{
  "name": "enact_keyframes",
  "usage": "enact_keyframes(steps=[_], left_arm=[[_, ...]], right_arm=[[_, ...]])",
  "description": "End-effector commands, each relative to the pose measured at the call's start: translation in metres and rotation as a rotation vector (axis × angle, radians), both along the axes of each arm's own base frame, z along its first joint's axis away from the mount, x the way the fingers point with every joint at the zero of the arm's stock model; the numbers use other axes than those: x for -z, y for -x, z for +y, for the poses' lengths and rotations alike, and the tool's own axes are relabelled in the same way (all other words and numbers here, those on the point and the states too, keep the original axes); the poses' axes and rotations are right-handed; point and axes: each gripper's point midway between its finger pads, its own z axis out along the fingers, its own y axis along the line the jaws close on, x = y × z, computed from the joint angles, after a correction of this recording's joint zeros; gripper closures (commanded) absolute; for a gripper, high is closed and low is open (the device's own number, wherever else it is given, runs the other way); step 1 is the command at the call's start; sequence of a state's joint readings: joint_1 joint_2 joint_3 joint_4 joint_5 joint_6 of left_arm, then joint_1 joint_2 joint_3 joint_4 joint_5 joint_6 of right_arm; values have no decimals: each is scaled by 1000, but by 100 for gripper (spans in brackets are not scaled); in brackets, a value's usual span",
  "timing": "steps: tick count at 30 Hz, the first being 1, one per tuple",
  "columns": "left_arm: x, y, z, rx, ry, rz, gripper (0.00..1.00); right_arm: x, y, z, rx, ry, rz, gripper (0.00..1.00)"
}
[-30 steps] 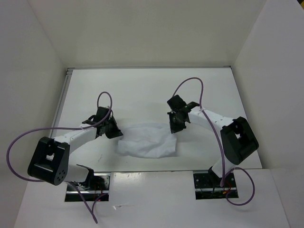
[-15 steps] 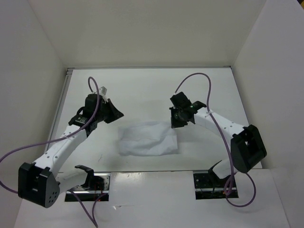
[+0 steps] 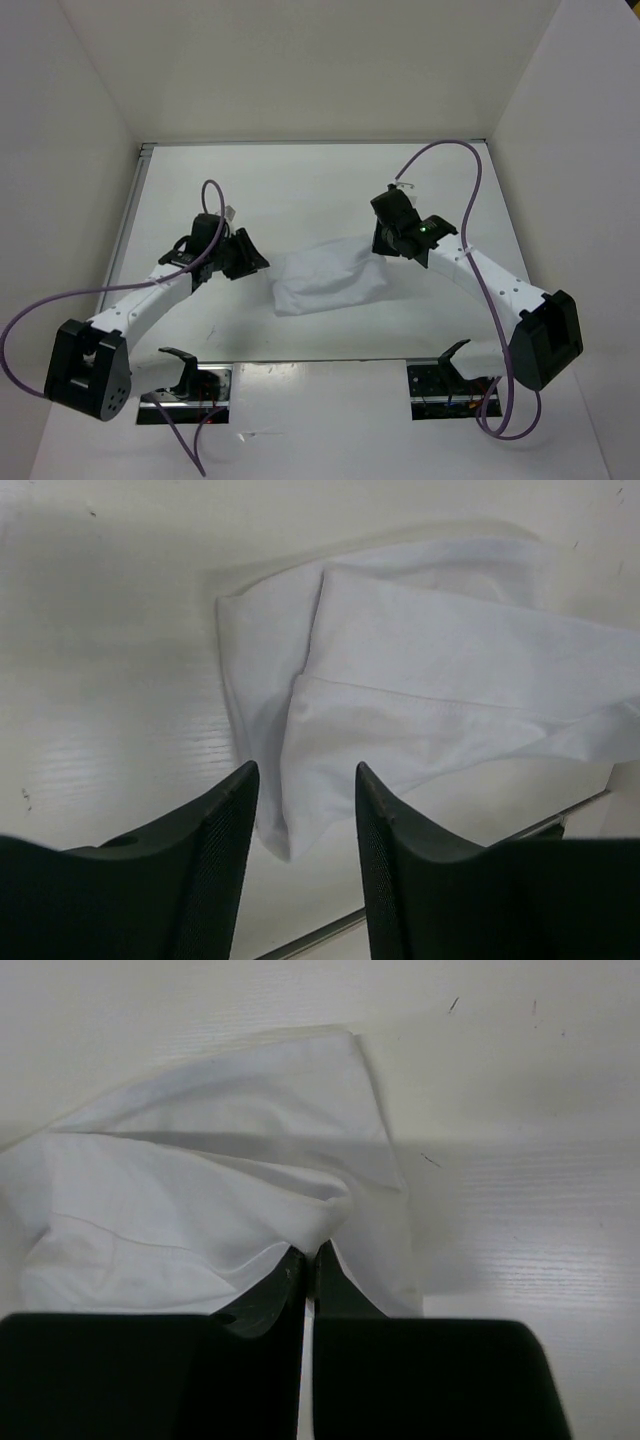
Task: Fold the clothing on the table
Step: Flatten the skirt out
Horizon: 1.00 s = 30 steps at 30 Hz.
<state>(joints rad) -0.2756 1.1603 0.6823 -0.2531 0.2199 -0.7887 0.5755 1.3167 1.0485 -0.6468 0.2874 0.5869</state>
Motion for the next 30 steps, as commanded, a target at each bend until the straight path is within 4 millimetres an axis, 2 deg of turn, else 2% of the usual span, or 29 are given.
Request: enact_keyframes(steps=[1,4,7,11,13,14,15,17,20,30], left_arm=[[8,-5,-19,67,51,-3,48],[16,-10,-30,83,81,14,44],[19,-19,-40,111,103,4,44],[17,-46,-52,137,98,-36,45],[27,-52,-58,157,83,-17,46],[22,-61,-60,166,78,-35,48],[31,-61,-64,182,67,-18,48],[34,-66,-65,182,65,-12,48],[45,-63,-70,198,66,15,49],[61,-62,-70,180,9,44,51]], right_arm=[[-8,-6,-5,48,-3,-41,100],[-2,-4,-1,33,-4,-29,100],[1,-4,-1,26,8,-21,100],[3,-5,3,15,-4,-13,100],[3,-5,3,15,-4,-13,100],[3,-5,3,8,2,-14,100],[3,-5,3,8,2,-14,100],[3,-5,3,8,2,-14,100],[7,-5,3,8,8,-5,100],[12,-6,5,-5,13,6,100]])
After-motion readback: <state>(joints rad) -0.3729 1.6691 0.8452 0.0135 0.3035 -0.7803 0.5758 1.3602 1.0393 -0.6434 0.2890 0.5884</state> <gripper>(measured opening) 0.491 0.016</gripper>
